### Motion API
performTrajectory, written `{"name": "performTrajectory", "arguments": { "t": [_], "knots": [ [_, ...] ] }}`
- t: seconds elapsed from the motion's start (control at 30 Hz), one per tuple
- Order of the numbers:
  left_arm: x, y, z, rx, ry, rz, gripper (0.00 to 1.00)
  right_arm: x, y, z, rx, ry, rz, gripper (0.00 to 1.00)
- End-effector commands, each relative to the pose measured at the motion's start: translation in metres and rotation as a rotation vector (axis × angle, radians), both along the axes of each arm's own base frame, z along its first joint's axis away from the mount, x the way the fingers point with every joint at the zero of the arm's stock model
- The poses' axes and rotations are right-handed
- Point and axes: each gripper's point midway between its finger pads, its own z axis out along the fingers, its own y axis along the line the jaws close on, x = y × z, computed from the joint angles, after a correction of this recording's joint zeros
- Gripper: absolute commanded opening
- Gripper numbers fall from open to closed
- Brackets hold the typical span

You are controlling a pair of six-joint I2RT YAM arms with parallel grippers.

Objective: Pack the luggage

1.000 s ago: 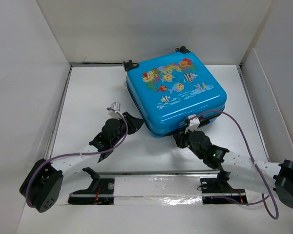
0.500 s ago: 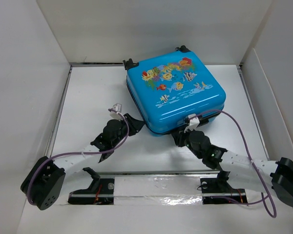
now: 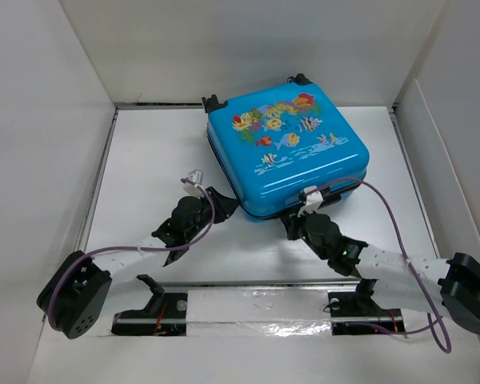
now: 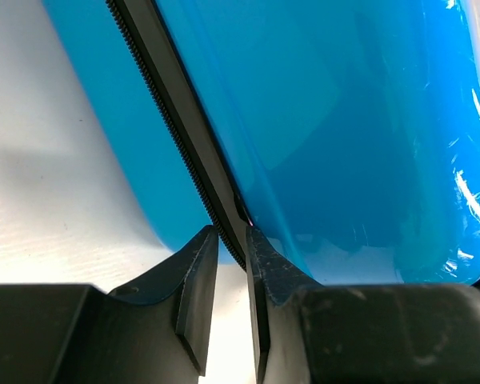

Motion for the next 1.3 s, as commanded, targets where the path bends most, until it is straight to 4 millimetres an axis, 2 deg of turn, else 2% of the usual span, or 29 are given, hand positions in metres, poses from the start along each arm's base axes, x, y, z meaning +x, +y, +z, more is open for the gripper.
{"name": "performTrajectory", "arguments": {
  "t": [0.0, 0.03, 0.1, 0.13, 0.17, 0.23, 0.3, 0.33, 0.37, 0.43, 0.5, 0.57, 0.63, 0.67, 0.7, 0.77, 0.8, 0.83, 0.87, 0.9, 0.93, 0.97, 1.03, 1.07, 1.13, 1.17, 1.2, 1.23, 1.27],
  "knots": [
    [0.002, -0.022, 0.028, -0.08, -0.067, -0.068, 0.17, 0.0, 0.027, 0.058, 0.157, -0.134, 0.047, 0.0],
    [0.0, -0.031, 0.038, -0.096, -0.085, -0.09, 0.17, -0.008, 0.033, 0.051, 0.133, -0.108, 0.085, 0.0],
    [0.001, -0.041, 0.047, -0.1, -0.102, -0.098, 0.17, -0.038, 0.06, 0.045, 0.13, -0.067, 0.231, 0.0],
    [0.002, -0.048, 0.06, -0.111, -0.128, -0.109, 0.17, -0.049, 0.07, 0.044, 0.119, -0.049, 0.28, 0.0],
    [0.0, -0.055, 0.065, -0.11, -0.141, -0.109, 0.17, -0.072, 0.087, 0.037, 0.092, -0.024, 0.362, 0.0],
    [0.001, -0.066, 0.077, -0.117, -0.161, -0.123, 0.17, -0.09, 0.106, 0.044, 0.043, -0.017, 0.432, 0.0],
    [-0.002, -0.073, 0.08, -0.119, -0.166, -0.143, 0.17, -0.111, 0.122, 0.041, -0.017, -0.01, 0.499, 0.0],
    [-0.001, -0.075, 0.086, -0.128, -0.173, -0.149, 0.17, -0.116, 0.126, 0.043, -0.028, -0.012, 0.517, 0.0],
    [-0.002, -0.076, 0.086, -0.13, -0.171, -0.158, 0.17, -0.117, 0.132, 0.053, -0.016, -0.025, 0.525, 0.0],
    [-0.006, -0.077, 0.09, -0.135, -0.177, -0.167, 0.17, -0.112, 0.133, 0.067, 0.024, -0.057, 0.493, 0.0],
    [-0.011, -0.078, 0.093, -0.134, -0.179, -0.175, 0.18, -0.105, 0.128, 0.069, 0.052, -0.093, 0.45, 0.0],
    [-0.015, -0.084, 0.096, -0.133, -0.189, -0.187, 0.19, -0.102, 0.133, 0.085, 0.136, -0.107, 0.446, 0.0],
    [-0.018, -0.088, 0.089, -0.075, -0.187, -0.201, 0.23, -0.109, 0.141, 0.099, 0.198, -0.124, 0.49, 0.0],
    [-0.012, -0.086, 0.094, -0.058, -0.197, -0.173, 0.25, -0.11, 0.14, 0.101, 0.207, -0.124, 0.497, 0.0],
    [-0.012, -0.079, 0.096, -0.032, -0.201, -0.155, 0.38, -0.111, 0.136, 0.097, 0.199, -0.123, 0.496, 0.0],
    [0.008, -0.05, 0.102, 0.028, -0.219, -0.024, 0.58, -0.11, 0.12, 0.1, 0.203, -0.131, 0.47, 0.0],
    [0.012, -0.03, 0.113, 0.026, -0.227, 0.028, 0.74, -0.108, 0.111, 0.098, 0.198, -0.13, 0.448, 0.0],
    [0.019, -0.014, 0.121, 0.006, -0.23, 0.08, 0.8, -0.11, 0.097, 0.08, 0.154, -0.104, 0.438, 0.0],
    [0.037, 0.015, 0.126, -0.005, -0.234, 0.164, 0.84, -0.112, 0.086, 0.091, 0.188, -0.119, 0.428, 0.0],
    [0.041, 0.031, 0.143, -0.043, -0.267, 0.203, 0.88, -0.114, 0.079, 0.089, 0.191, -0.109, 0.428, 0.0],
    [0.047, 0.042, 0.147, -0.053, -0.275, 0.235, 0.9, -0.117, 0.07, 0.076, 0.154, -0.087, 0.435, 0.0],
    [0.062, 0.066, 0.159, -0.071, -0.286, 0.313, 0.92, -0.121, 0.064, 0.085, 0.183, -0.093, 0.444, 0.0],
    [0.084, 0.081, 0.158, -0.069, -0.262, 0.364, 0.95, -0.13, 0.058, 0.078, 0.174, -0.061, 0.482, 0.0],
    [0.106, 0.089, 0.158, -0.075, -0.242, 0.382, 0.96, -0.135, 0.055, 0.079, 0.191, -0.052, 0.503, 0.0],
    [0.131, 0.093, 0.155, -0.08, -0.213, 0.384, 0.98, -0.139, 0.051, 0.072, 0.177, -0.033, 0.515, 0.0],
    [0.144, 0.088, 0.177, -0.109, -0.239, 0.339, 0.98, -0.14, 0.049, 0.067, 0.171, -0.023, 0.513, 0.0],
    [0.169, 0.085, 0.149, -0.084, -0.157, 0.327, 0.99, -0.14, 0.048, 0.067, 0.173, -0.016, 0.51, 0.0],
    [0.187, 0.095, 0.144, -0.08, -0.131, 0.342, 0.99, -0.14, 0.046, 0.065, 0.17, -0.014, 0.508, 0.0],
    [0.204, 0.088, 0.171, -0.111, -0.164, 0.292, 0.99, -0.141, 0.046, 0.064, 0.17, -0.011, 0.51, 0.0]
  ]
}}
